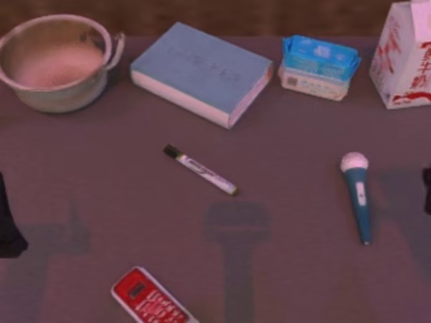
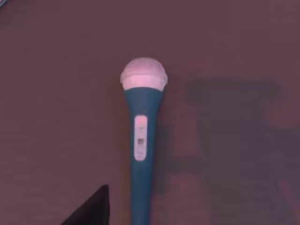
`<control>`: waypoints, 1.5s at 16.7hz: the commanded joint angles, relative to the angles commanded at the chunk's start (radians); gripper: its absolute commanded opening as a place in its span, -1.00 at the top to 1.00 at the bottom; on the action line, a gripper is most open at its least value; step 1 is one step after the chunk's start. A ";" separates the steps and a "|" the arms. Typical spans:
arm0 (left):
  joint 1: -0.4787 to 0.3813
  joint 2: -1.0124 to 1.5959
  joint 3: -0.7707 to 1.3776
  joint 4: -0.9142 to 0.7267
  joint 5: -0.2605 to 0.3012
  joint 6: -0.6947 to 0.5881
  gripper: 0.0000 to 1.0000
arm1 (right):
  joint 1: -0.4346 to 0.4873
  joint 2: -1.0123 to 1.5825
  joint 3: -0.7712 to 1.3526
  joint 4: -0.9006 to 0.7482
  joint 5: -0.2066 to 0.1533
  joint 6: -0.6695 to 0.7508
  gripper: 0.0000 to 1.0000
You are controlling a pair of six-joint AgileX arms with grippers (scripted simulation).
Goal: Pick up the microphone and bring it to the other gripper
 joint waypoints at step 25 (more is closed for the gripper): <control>0.000 0.000 0.000 0.000 0.000 0.000 -1.00 | 0.184 0.997 0.517 -0.247 0.018 0.196 -1.00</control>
